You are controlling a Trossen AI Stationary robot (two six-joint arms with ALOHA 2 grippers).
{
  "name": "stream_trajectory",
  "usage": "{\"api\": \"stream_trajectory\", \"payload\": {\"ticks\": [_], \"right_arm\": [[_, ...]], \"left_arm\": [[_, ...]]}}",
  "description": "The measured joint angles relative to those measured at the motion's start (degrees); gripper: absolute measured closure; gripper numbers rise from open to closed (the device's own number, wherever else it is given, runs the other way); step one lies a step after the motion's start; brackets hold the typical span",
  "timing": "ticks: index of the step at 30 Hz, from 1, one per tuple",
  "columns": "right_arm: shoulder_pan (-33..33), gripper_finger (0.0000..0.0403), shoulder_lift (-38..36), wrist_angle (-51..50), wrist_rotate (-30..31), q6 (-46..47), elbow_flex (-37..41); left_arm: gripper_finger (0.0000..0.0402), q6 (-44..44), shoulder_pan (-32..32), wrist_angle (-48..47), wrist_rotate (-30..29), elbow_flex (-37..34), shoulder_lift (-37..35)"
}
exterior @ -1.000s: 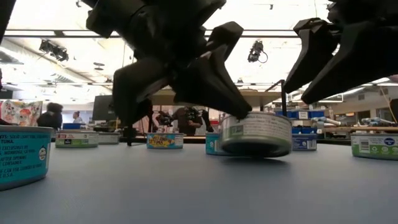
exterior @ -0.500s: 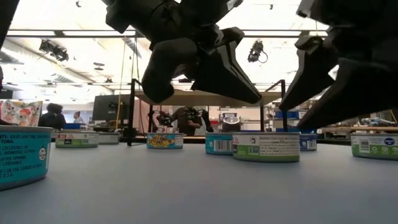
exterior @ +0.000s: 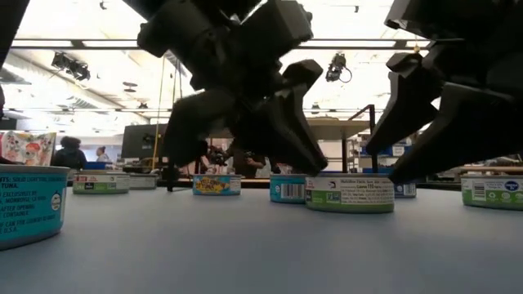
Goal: Stack canned seafood by type on shelf
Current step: Stack the green tuna can on top of the green tuna can on the shelf
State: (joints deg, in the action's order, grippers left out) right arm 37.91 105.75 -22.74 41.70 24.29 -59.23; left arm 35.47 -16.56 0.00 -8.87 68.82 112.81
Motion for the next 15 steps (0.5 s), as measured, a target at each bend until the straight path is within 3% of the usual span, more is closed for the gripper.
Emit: {"api": "stream_trajectory", "payload": {"ticks": [8, 15], "right_arm": [[0.33, 0.0121, -0.02, -0.04, -0.04, 0.04, -0.16], [0.33, 0.0122, -0.04, -0.02, -0.81, 0.00, -0.16]], "left_arm": [[0.0298, 4.01, 0.11, 1.51, -4.55, -0.02, 1.31], [0.0345, 6.91, 0.11, 1.40, -4.54, -0.02, 2.00]]}}
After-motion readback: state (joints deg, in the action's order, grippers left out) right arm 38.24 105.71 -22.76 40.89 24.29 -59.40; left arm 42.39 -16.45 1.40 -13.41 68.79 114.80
